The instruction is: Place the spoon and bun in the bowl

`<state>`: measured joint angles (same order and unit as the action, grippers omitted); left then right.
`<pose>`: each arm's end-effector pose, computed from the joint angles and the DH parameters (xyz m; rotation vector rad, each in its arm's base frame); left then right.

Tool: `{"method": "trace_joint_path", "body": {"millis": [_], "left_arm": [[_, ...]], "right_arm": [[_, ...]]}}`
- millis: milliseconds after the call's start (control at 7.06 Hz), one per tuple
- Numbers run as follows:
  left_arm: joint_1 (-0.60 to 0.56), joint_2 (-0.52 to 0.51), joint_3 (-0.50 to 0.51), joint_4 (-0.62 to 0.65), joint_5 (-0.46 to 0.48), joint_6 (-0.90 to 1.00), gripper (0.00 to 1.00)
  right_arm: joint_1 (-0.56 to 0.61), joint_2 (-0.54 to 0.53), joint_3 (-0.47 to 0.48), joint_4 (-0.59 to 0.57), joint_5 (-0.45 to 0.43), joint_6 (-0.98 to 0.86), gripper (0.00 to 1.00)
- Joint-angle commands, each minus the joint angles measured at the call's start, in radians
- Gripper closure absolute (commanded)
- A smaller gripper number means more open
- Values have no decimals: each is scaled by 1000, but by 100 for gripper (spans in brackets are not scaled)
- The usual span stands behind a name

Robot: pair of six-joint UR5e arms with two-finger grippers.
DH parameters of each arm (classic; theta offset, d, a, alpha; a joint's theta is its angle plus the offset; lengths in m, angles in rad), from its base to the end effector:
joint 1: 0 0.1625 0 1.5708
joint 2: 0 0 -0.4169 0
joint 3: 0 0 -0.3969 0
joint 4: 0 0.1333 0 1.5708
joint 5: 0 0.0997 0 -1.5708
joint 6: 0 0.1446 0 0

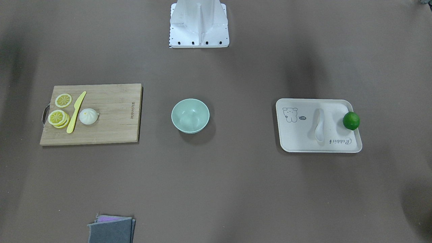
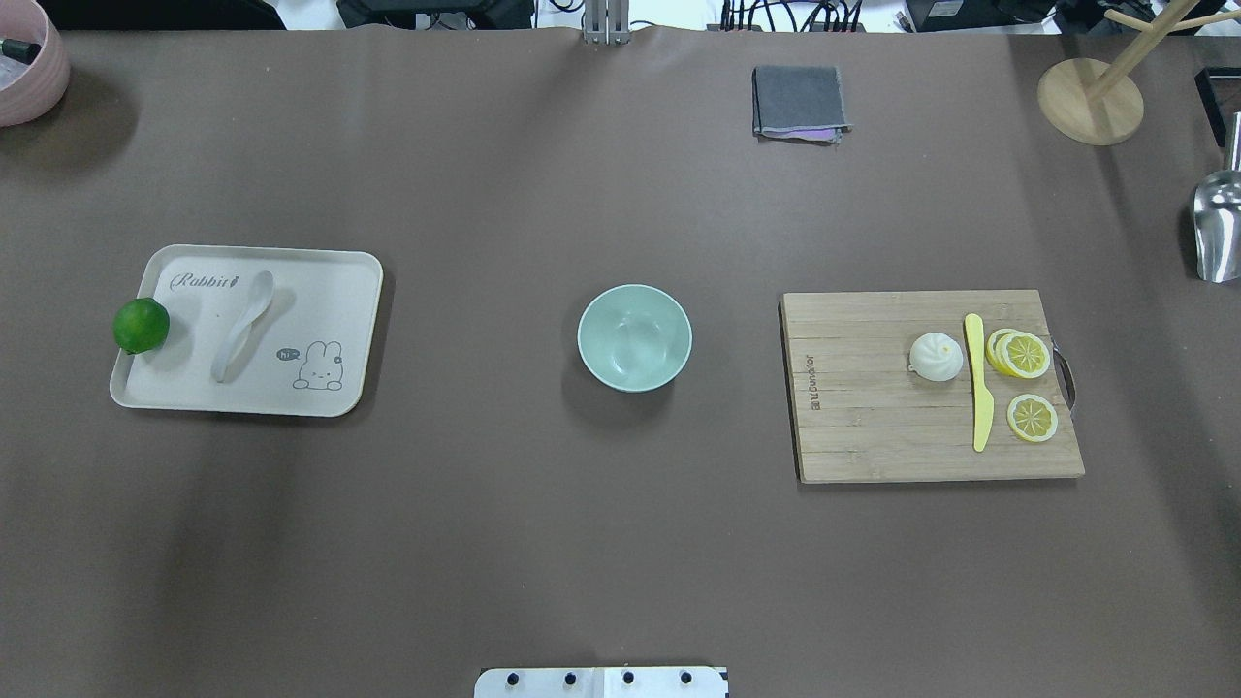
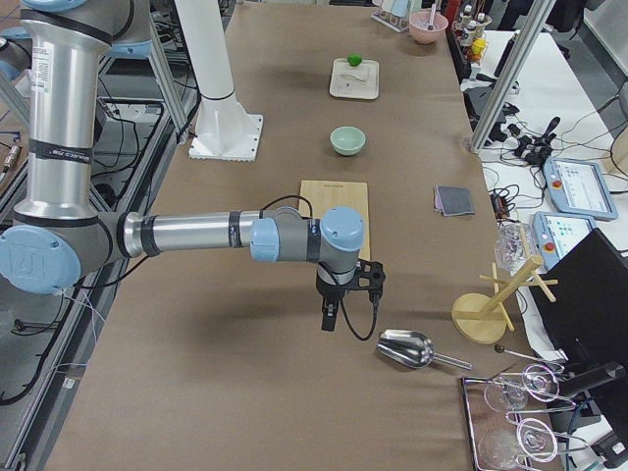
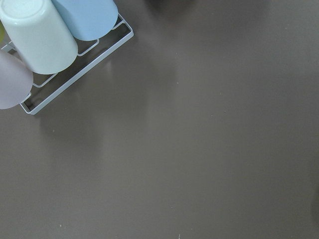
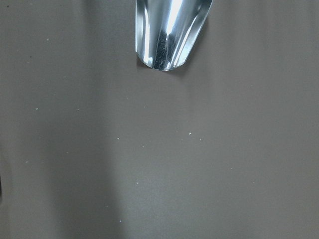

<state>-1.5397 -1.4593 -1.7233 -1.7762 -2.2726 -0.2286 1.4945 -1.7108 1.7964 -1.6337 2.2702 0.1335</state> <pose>-0.0252 -0.4748 0.6433 0.1438 0.7230 -0.1020 0.0066 -0.4412 0.6497 -0.0516 -0.6979 0.0469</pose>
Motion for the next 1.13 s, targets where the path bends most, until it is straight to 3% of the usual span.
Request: {"method": "trace_joint_path", "body": {"millis": [0,283,992], "left_arm": [[0,1,-1,-3,1,-1,1],[0,-3,2,-5,1,-1,1],[0,-10,-2,-11,-1,-1,1]], "right_arm": [[0,-1,0,0,3,0,0],[0,-3,0,2,50,0,0],[0,-1,-6,2,49,3,0]]}}
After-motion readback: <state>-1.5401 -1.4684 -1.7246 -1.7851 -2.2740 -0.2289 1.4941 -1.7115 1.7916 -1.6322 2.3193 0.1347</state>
